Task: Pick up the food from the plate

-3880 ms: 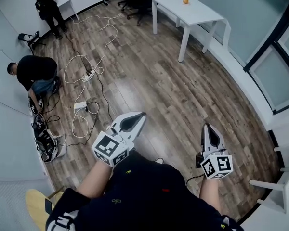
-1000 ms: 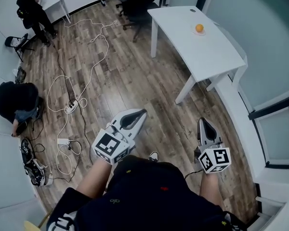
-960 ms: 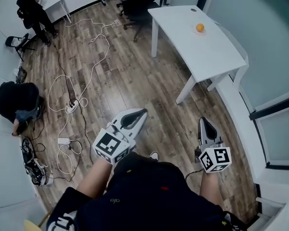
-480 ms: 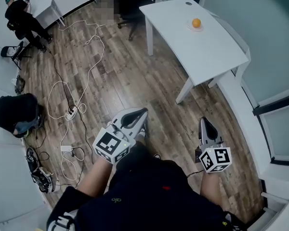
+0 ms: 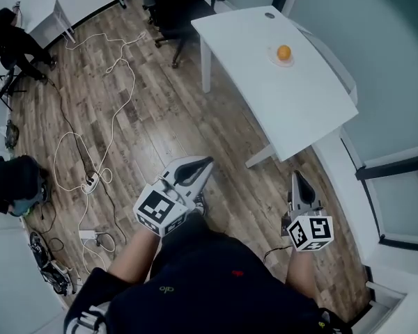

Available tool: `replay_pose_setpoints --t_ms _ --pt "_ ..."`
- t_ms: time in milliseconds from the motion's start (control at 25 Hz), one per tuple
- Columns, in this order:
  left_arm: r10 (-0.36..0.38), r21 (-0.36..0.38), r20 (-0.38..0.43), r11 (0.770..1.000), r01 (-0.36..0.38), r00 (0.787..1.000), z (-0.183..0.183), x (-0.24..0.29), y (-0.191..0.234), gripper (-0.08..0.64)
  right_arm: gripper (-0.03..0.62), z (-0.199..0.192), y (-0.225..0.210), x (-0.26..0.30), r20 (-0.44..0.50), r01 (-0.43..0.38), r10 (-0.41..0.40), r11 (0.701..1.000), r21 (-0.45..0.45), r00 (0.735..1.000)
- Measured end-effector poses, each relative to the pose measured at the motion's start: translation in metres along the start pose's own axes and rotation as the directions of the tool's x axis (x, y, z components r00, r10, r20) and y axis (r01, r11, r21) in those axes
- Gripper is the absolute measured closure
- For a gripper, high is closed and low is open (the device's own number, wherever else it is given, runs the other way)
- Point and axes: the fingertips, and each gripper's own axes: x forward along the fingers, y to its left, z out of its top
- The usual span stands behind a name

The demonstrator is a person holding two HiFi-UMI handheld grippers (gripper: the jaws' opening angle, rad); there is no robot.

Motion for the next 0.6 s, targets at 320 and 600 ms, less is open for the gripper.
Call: replay_pose_setpoints --t_ms 320,600 --pt "-0.013 -0.008 -0.024 1.0 0.013 1.0 0.024 0.034 0.129 0.537 0.568 0.038 0.017 0.134 0.002 0.016 -0.016 1.0 -0.004 1.0" --pt "-0.068 0.015 -0.017 0.998 0.068 0.998 0.042 0.07 0.19 0.537 0.568 0.063 0.01 0.193 0.003 0.06 -0.06 0.998 -0.007 0.998"
